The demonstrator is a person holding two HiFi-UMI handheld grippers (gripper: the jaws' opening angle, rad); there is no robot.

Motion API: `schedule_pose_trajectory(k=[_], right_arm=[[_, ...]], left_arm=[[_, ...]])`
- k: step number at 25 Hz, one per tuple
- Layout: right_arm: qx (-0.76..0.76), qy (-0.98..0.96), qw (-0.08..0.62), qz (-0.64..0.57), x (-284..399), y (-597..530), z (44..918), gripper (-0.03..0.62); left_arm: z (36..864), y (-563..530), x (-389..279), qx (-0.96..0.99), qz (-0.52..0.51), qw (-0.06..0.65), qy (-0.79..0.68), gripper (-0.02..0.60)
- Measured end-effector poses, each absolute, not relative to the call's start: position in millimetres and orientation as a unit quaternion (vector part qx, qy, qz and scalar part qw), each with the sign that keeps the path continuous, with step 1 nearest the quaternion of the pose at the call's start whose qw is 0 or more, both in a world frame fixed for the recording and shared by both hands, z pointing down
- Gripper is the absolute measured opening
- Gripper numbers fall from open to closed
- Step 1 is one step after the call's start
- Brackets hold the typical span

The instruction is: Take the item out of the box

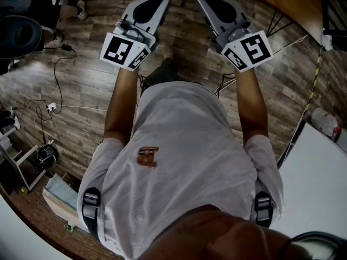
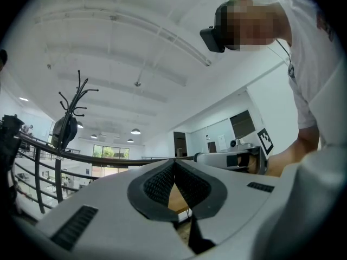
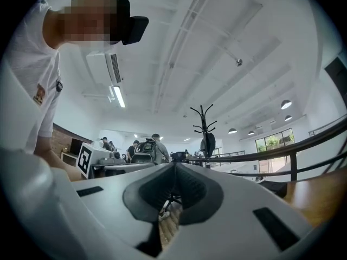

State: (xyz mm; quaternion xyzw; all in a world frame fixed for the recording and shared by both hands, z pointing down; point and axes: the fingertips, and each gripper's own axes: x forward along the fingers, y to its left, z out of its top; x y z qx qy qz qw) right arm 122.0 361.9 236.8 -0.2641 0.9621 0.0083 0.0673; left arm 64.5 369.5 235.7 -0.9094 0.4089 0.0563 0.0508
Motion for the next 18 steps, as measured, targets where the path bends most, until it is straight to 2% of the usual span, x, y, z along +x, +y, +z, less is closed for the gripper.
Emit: schedule_pose_trajectory(k=[18], right_arm=[[-0.304,0.952,0.036,0.001,26,158,252,0.034]], left_arm=[[249,163,-29,-0.925,0.053,0.051,0.374,0.02]])
